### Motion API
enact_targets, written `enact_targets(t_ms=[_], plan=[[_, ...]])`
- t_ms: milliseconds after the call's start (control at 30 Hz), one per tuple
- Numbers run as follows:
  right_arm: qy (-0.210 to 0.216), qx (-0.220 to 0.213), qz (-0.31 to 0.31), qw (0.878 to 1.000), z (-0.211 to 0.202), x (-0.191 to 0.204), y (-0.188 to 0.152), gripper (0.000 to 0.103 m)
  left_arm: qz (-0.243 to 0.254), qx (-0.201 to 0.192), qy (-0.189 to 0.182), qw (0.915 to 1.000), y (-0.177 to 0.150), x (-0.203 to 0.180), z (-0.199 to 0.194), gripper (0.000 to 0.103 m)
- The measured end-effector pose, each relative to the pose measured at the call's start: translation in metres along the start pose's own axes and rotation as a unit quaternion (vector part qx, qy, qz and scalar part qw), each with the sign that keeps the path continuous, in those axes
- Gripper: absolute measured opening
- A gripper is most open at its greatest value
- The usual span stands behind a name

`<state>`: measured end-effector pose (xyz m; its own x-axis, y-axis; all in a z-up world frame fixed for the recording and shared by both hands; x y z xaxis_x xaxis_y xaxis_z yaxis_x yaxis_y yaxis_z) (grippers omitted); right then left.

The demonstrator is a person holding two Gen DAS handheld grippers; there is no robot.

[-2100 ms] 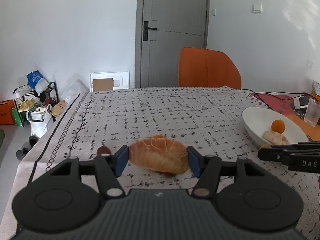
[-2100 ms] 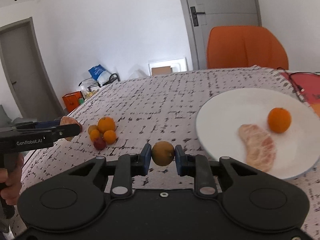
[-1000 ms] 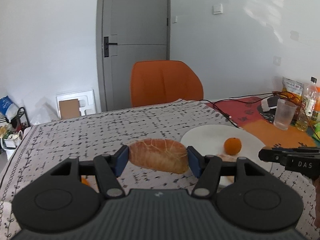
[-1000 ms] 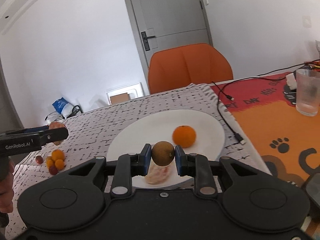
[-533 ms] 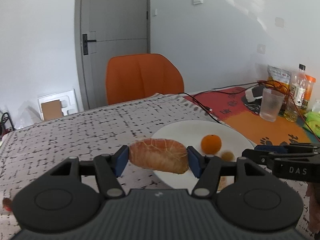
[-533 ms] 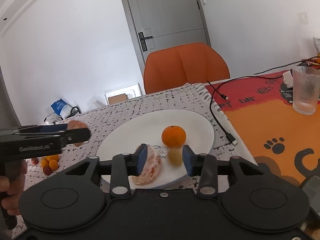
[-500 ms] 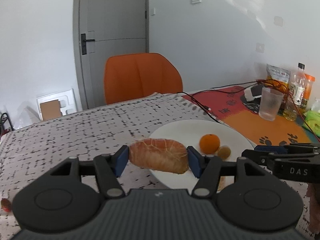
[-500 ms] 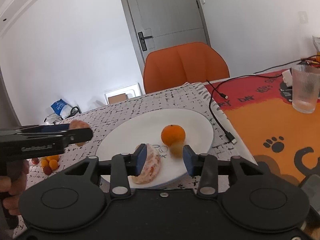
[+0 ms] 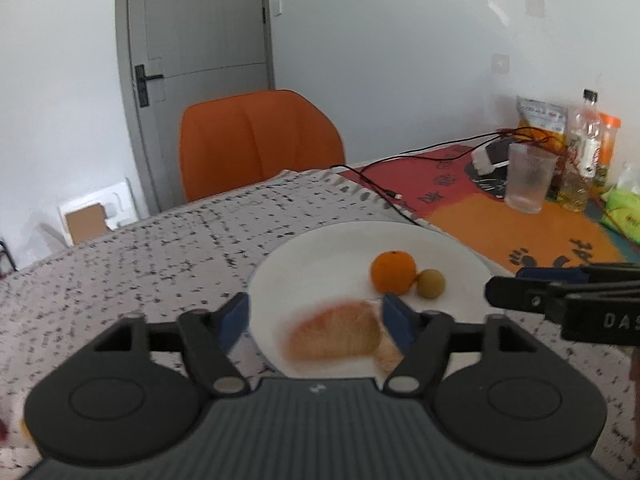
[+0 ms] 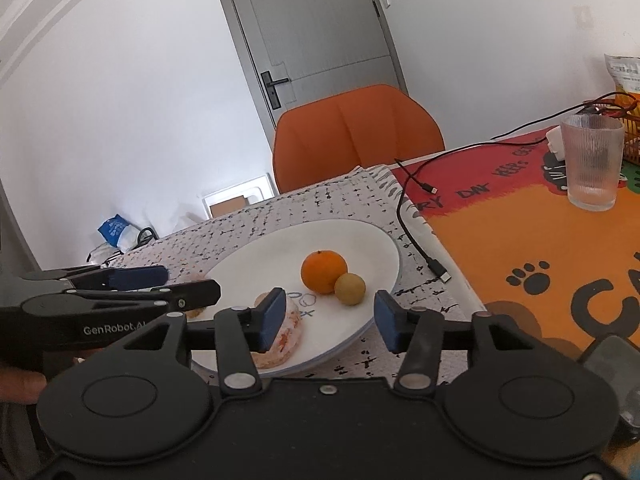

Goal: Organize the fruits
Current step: 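Open both grippers to drop the fruit and segment onto the plate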

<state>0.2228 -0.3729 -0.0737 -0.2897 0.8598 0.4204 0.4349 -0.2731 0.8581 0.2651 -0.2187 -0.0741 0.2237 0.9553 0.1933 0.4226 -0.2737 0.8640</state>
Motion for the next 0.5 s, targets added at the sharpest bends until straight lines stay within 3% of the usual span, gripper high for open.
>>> enact_targets(t_ms=[500], plan=[[0.013,0.001,0.000,1.000,0.007,0.013,0.001,0.063,-0.053,-0.002,0.056,0.9970,-0.013,0.070,-0.020,0.091]])
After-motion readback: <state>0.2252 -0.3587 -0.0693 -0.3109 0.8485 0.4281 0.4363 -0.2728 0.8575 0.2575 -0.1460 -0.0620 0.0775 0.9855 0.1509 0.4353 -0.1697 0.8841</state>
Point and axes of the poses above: each gripper's, at about its wrist camera, not at the fingertips, and z roughly the way its jaws point, x to its left, y to its top, the point moved 7 cm from there along z, roughly the way its jaws point, and after that the axes turned 14 degrees about y, right-handed, at the moved point
